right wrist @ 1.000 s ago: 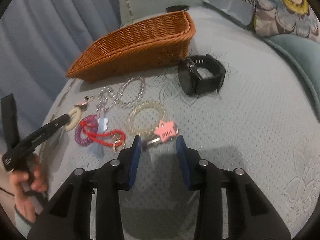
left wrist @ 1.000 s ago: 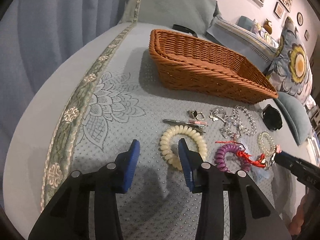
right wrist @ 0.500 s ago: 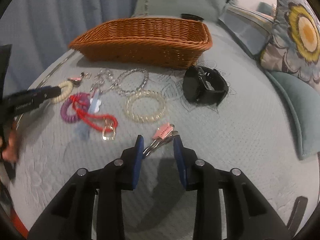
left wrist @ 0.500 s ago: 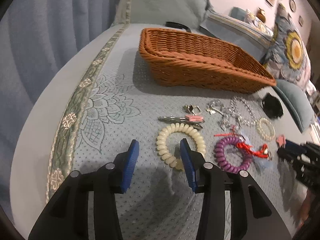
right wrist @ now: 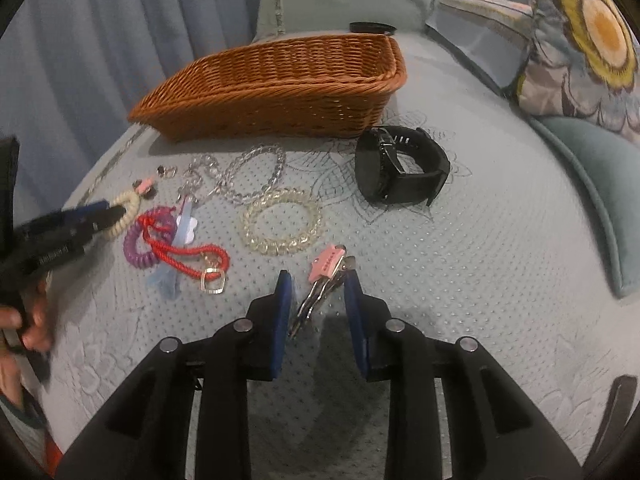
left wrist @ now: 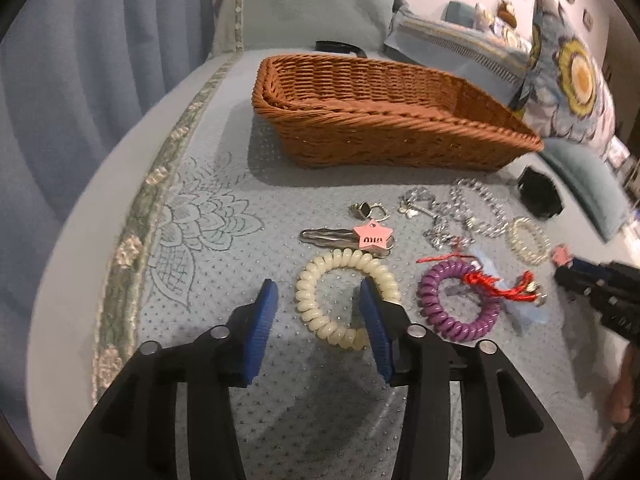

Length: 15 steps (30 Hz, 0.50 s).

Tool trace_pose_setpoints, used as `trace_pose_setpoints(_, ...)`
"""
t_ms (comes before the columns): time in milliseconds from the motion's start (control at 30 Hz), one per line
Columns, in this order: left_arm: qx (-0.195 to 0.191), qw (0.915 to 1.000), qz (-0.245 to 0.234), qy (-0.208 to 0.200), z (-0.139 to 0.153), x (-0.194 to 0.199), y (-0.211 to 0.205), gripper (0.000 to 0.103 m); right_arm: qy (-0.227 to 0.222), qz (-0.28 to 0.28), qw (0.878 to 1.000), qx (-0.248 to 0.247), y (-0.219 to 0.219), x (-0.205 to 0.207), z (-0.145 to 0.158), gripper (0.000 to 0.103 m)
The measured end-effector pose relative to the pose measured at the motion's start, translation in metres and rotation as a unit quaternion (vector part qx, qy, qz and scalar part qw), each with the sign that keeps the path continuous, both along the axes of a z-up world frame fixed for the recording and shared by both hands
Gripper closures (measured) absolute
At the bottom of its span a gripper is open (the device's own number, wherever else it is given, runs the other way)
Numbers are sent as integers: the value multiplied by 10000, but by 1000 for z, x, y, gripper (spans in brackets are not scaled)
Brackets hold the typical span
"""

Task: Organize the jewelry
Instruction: 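Grasp the cream coil bracelet with the left tool while the right tool grasps the pink star clip, then carry both items over the wicker basket and open both tools to drop them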

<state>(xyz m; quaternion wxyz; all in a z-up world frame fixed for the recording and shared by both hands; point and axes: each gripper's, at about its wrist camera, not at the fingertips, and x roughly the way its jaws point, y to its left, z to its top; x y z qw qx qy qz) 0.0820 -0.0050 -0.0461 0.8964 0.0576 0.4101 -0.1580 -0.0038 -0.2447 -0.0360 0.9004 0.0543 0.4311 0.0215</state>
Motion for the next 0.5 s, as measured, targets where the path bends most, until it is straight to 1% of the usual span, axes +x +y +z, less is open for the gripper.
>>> trace_pose_setpoints(33, 99, 9999, 21, -38, 1, -1, -2, 82, -34, 9, 10000, -62, 2, 0, 0, 79)
trace_pose_setpoints(67, 138, 9999, 24, -58, 1, -2, -3, 92, -62, 33, 9999, -131, 3, 0, 0, 89)
trace_pose_setpoints(167, 127, 9999, 24, -94, 3, -3, -2, 94, -112, 236, 9996, -131, 8, -1, 0, 96)
trace_pose_setpoints(267, -70, 9999, -43, -126, 7, -6, 1, 94, -159, 363, 9992, -86, 11, -5, 2, 96)
trace_pose_setpoints(400, -465, 9980, -178, -382, 24, -15, 5, 94, -398, 421, 9983, 3, 12, -11, 12, 96)
trace_pose_setpoints(500, -669, 9959, -219, -576, 37, -22, 6, 94, -609, 395, 9974, 47, 10, -15, 25, 96)
